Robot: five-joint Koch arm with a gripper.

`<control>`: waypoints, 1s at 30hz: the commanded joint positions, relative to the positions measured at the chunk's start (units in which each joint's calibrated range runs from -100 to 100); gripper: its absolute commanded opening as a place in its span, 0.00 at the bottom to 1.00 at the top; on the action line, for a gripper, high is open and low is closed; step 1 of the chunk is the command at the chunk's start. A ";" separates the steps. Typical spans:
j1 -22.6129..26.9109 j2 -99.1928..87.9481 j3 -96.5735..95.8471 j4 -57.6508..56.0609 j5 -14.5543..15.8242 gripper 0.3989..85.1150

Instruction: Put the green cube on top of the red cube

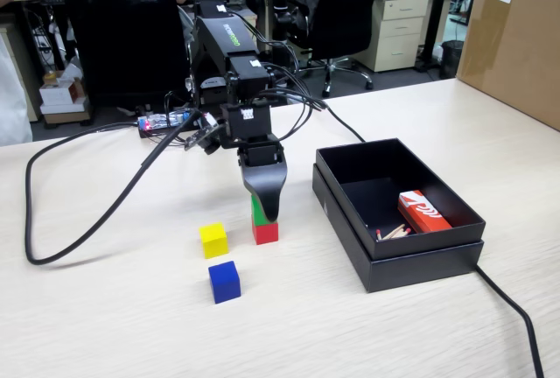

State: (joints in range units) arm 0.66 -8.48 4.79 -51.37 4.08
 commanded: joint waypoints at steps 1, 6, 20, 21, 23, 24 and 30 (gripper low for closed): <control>-0.05 -9.36 0.83 2.00 0.00 0.56; -0.39 -30.13 -5.43 1.22 -0.68 0.56; -2.69 -65.59 -43.87 1.83 -2.98 0.58; -2.54 -67.65 -46.13 1.83 -2.93 0.58; -1.95 -70.64 -50.49 2.86 -2.88 0.59; -1.66 -72.36 -52.75 4.33 -2.88 0.59; -0.24 -77.52 -70.70 19.28 -2.83 0.58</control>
State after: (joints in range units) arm 0.22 -83.56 -63.30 -40.92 1.05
